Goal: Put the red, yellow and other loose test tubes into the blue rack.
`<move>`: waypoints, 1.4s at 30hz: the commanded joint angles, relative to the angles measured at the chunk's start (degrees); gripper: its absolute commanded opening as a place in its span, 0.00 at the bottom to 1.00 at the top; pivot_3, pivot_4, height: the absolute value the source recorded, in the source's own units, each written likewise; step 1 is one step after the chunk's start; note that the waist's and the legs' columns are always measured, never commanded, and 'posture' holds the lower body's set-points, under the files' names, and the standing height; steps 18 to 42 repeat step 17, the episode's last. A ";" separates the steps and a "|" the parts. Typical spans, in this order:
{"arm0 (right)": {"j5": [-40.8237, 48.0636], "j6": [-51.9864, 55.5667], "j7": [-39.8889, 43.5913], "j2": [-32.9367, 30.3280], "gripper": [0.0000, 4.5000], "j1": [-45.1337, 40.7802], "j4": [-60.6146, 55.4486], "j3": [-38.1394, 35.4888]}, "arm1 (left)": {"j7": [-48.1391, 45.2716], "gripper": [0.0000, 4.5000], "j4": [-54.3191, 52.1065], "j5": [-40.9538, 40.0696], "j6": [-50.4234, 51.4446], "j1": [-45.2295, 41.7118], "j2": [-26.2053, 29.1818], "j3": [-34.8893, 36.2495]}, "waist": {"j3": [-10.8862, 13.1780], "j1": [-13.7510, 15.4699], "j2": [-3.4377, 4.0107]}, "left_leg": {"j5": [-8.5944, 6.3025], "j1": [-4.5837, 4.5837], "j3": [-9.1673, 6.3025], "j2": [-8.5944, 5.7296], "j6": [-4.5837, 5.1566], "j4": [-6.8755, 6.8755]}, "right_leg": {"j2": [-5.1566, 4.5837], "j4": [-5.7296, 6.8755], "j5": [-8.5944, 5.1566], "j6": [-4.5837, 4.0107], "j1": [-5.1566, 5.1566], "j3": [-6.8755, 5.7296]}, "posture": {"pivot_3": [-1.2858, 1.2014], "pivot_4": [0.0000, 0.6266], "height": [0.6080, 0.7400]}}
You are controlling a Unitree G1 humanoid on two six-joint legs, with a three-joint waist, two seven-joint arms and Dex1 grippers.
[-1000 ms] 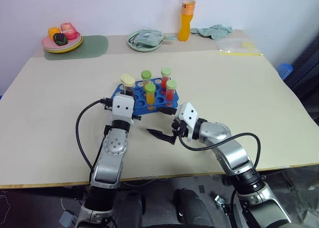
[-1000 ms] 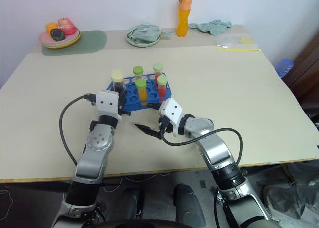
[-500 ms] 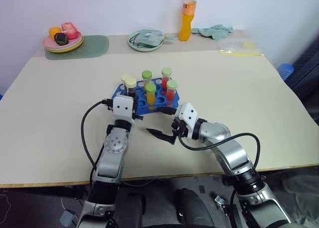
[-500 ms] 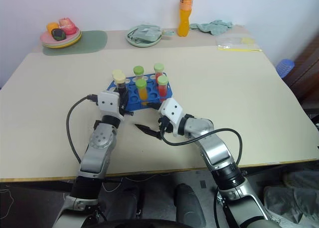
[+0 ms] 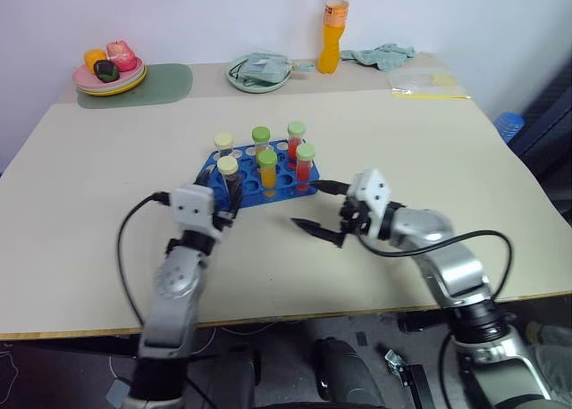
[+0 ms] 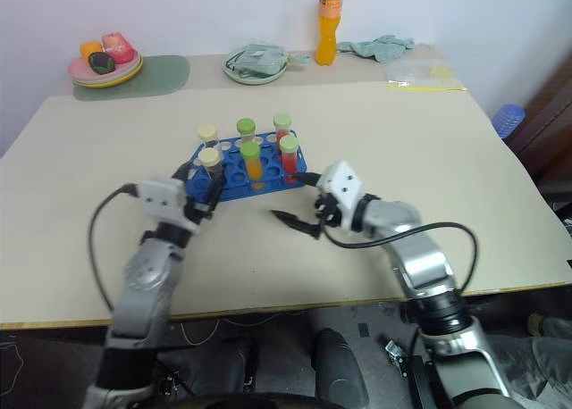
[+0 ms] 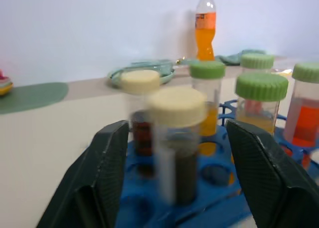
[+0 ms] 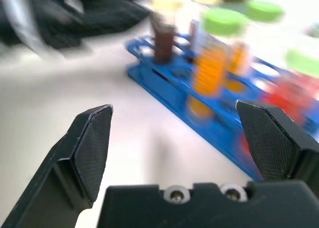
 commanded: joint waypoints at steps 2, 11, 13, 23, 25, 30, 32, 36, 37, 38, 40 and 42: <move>1.69 0.53 0.92 -6.78 0.98 2.10 2.32 -9.28 | -5.84 0.71 -8.55 -8.17 6.81 9.03 8.48 12.48 | 0.00 0.01 0.00 | -0.01 0.01 0.02 0.01 0.01 0.01 | 0.00 -0.01 -0.01 -0.01 0.02 0.00 | 0.52 0.24 1.00; 0.75 -3.14 2.91 -13.97 0.98 8.26 11.40 -15.73 | -14.06 0.71 -4.03 -13.36 9.56 18.31 17.73 24.97 | 0.00 0.06 -0.01 | -0.02 0.04 0.08 0.02 0.04 0.03 | 0.01 -0.12 -0.14 -0.21 0.14 0.00 | 0.52 0.24 1.00; 0.43 -3.77 2.45 -13.66 0.98 9.04 11.90 -15.54 | -13.89 0.71 -2.32 -12.76 9.18 17.88 17.59 24.98 | 0.00 0.00 0.01 | -0.03 0.06 0.08 0.03 0.05 0.03 | 0.02 -0.10 -0.14 -0.20 0.14 0.01 | 0.52 0.24 1.00; -0.26 -5.29 1.94 -12.68 0.98 9.54 12.77 -14.61 | -12.71 0.71 -0.83 -11.64 8.93 16.86 16.17 23.14 | 0.00 -0.07 0.01 | -0.03 0.06 0.08 0.05 0.05 0.02 | 0.04 -0.10 -0.13 -0.19 0.14 0.01 | 0.52 0.24 1.00; -0.26 -5.29 1.94 -12.68 0.98 9.54 12.77 -14.61 | -12.71 0.71 -0.83 -11.64 8.93 16.86 16.17 23.14 | 0.00 -0.07 0.01 | -0.03 0.06 0.08 0.05 0.05 0.02 | 0.04 -0.10 -0.13 -0.19 0.14 0.01 | 0.52 0.24 1.00; -0.26 -5.29 1.94 -12.68 0.98 9.54 12.77 -14.61 | -12.71 0.71 -0.83 -11.64 8.93 16.86 16.17 23.14 | 0.00 -0.07 0.01 | -0.03 0.06 0.08 0.05 0.05 0.02 | 0.04 -0.10 -0.13 -0.19 0.14 0.01 | 0.52 0.24 1.00; -0.26 -5.29 1.94 -12.68 0.98 9.54 12.77 -14.61 | -12.71 0.71 -0.83 -11.64 8.93 16.86 16.17 23.14 | 0.00 -0.07 0.01 | -0.03 0.06 0.08 0.05 0.05 0.02 | 0.04 -0.10 -0.13 -0.19 0.14 0.01 | 0.52 0.24 1.00; -0.26 -5.29 1.94 -12.68 0.98 9.54 12.77 -14.61 | -12.71 0.71 -0.83 -11.64 8.93 16.86 16.17 23.14 | 0.00 -0.07 0.01 | -0.03 0.06 0.08 0.05 0.05 0.02 | 0.04 -0.10 -0.13 -0.19 0.14 0.01 | 0.52 0.24 1.00; -0.26 -5.29 1.94 -12.68 0.98 9.54 12.77 -14.61 | -12.71 0.71 -0.83 -11.64 8.93 16.86 16.17 23.14 | 0.00 -0.07 0.01 | -0.03 0.06 0.08 0.05 0.05 0.02 | 0.04 -0.10 -0.13 -0.19 0.14 0.01 | 0.52 0.24 1.00; -0.26 -5.29 1.94 -12.68 0.98 9.54 12.77 -14.61 | -12.71 0.71 -0.83 -11.64 8.93 16.86 16.17 23.14 | 0.00 -0.07 0.01 | -0.03 0.06 0.08 0.05 0.05 0.02 | 0.04 -0.10 -0.13 -0.19 0.14 0.01 | 0.52 0.24 1.00; -0.26 -5.29 1.94 -12.68 0.98 9.54 12.77 -14.61 | -12.71 0.71 -0.83 -11.64 8.93 16.86 16.17 23.14 | 0.00 -0.07 0.01 | -0.03 0.06 0.08 0.05 0.05 0.02 | 0.04 -0.10 -0.13 -0.19 0.14 0.01 | 0.52 0.24 1.00; -0.26 -5.29 1.94 -12.68 0.98 9.54 12.77 -14.61 | -12.71 0.71 -0.83 -11.64 8.93 16.86 16.17 23.14 | 0.00 -0.07 0.01 | -0.03 0.06 0.08 0.05 0.05 0.02 | 0.04 -0.10 -0.13 -0.19 0.14 0.01 | 0.52 0.24 1.00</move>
